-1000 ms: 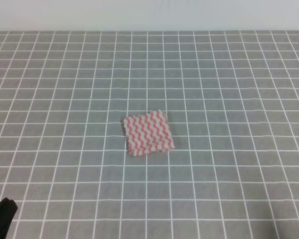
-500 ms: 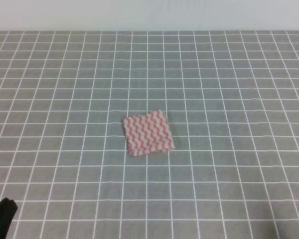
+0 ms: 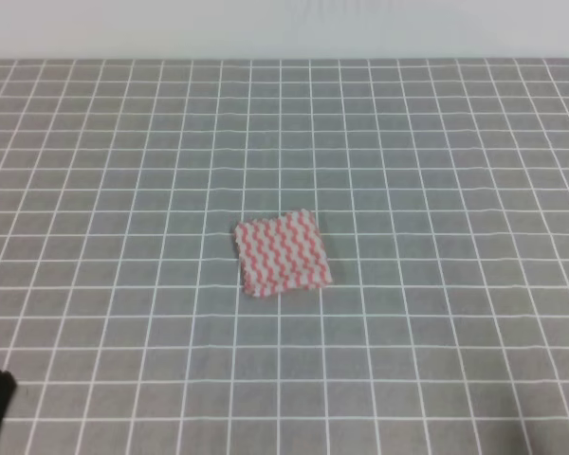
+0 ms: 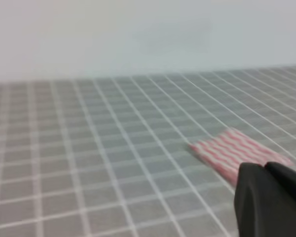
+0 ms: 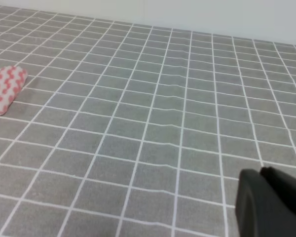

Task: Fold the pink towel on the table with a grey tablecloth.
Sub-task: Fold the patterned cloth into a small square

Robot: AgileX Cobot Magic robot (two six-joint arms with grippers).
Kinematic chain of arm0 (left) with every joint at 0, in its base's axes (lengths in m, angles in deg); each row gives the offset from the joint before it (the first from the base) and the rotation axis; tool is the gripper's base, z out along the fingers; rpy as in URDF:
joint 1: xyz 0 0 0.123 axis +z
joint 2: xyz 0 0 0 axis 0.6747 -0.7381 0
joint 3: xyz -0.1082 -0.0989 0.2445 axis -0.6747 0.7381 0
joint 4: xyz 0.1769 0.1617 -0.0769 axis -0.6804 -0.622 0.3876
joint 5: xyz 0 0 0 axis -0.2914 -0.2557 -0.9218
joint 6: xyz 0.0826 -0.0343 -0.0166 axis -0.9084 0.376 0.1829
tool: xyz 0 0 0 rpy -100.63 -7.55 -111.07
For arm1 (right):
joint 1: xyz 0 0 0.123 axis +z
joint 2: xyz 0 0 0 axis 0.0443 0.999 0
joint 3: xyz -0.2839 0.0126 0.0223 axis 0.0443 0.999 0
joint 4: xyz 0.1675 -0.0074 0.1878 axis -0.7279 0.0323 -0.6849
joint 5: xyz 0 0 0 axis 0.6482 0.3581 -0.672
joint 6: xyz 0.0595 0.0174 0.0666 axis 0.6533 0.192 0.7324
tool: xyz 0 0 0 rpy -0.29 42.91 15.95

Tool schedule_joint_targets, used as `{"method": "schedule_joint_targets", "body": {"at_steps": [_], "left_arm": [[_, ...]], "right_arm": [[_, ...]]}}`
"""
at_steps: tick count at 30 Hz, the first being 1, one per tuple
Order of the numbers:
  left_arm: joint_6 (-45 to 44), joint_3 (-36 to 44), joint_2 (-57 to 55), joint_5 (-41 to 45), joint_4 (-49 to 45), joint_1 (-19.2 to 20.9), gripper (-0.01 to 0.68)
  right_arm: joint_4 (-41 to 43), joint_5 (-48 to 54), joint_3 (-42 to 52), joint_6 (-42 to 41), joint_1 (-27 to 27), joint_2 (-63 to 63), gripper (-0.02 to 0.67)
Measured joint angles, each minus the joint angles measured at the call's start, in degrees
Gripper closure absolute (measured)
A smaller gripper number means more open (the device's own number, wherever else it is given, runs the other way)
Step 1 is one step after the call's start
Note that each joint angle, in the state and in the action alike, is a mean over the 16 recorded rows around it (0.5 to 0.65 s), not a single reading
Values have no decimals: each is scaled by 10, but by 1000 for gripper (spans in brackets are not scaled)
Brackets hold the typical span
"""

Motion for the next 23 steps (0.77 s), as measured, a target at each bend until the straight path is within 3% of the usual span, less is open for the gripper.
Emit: {"method": "schedule_joint_targets", "body": {"at_steps": [7, 15, 23], "left_arm": [[201, 5, 6, 19, -202, 33, 675], [472, 4, 45, 103, -462, 83, 675], [548, 1, 75, 157, -536, 101, 676]], "right_arm": [[0, 0, 1, 0, 0, 0, 664], [0, 0, 1, 0, 0, 0, 664], [0, 0, 0, 0, 1, 0, 664]]}}
